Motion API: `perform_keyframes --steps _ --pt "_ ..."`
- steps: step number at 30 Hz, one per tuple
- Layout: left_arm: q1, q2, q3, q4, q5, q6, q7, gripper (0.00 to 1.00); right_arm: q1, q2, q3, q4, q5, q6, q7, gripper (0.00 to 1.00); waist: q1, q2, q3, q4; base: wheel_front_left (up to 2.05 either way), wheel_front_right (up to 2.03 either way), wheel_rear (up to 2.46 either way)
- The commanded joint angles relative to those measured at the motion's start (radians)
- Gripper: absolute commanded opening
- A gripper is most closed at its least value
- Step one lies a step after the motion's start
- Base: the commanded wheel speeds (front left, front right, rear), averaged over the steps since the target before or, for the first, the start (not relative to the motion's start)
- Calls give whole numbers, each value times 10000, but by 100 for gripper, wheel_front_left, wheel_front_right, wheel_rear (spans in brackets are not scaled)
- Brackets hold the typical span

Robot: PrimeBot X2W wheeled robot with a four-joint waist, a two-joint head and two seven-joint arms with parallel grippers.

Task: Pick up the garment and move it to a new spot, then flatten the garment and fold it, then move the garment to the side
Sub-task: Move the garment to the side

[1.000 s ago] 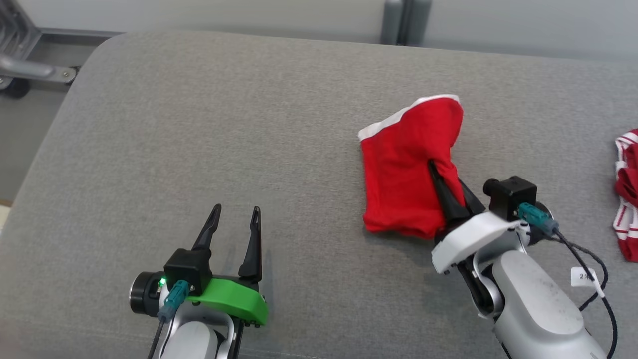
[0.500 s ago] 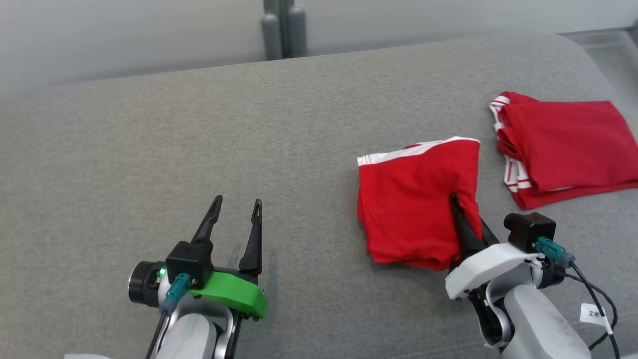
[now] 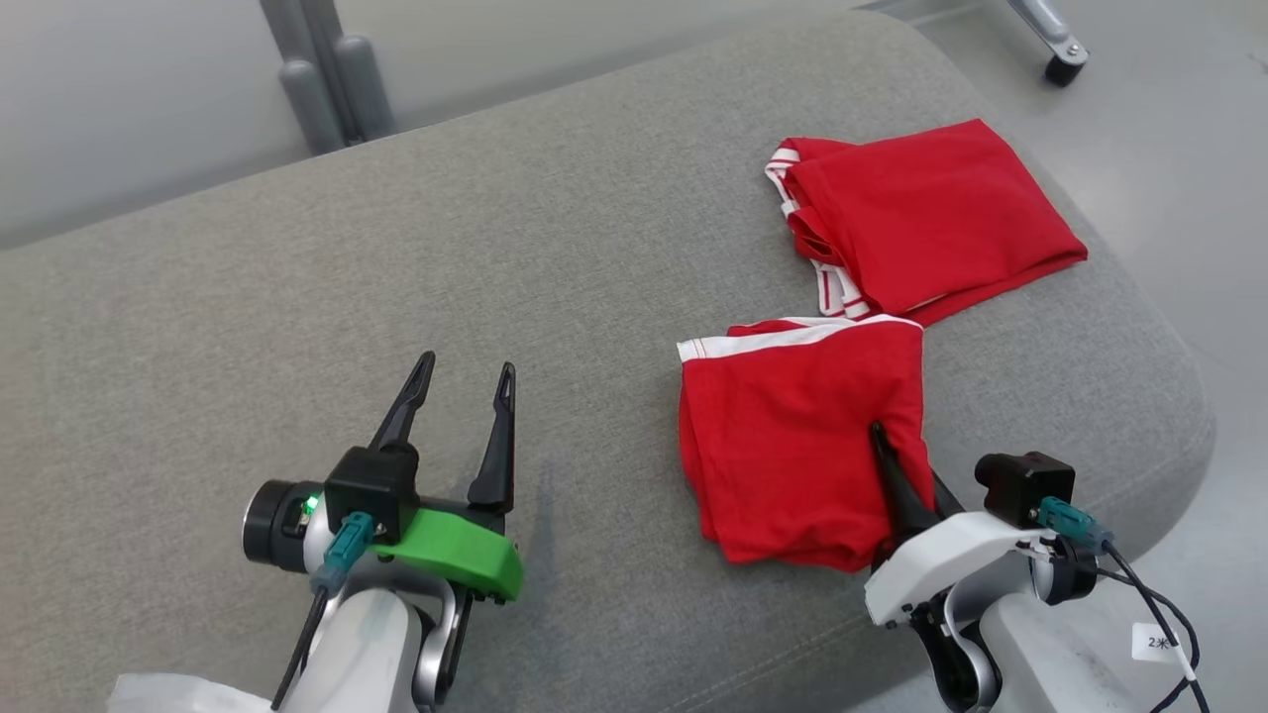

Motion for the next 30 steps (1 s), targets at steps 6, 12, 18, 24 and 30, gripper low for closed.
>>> perform_keyframes --steps 6,12,18,24,30 --pt "-528 51 -138 -39 183 -70 9 100 -531 -98 274 183 -133 -5 -31 0 0 0 894 -376 0 0 0" --pt "-809 52 -147 49 328 -93 8 100 -1842 -571 1244 273 -382 -5 -31 0 0 0 1493 34 0 0 0" --pt "-1093 52 -177 19 466 -104 9 100 -3909 -1553 1849 989 -319 -5 -29 0 0 0 2078 555 0 0 0" --pt "-1331 51 -275 -26 457 -50 8 100 -5306 -2778 1708 2069 147 -7 393 0 0 0 2450 1112 0 0 0" --pt "-1506 49 -273 -164 545 13 8 100 -5985 -4065 1258 3271 383 -7 491 0 0 0 2805 1652 0 0 0"
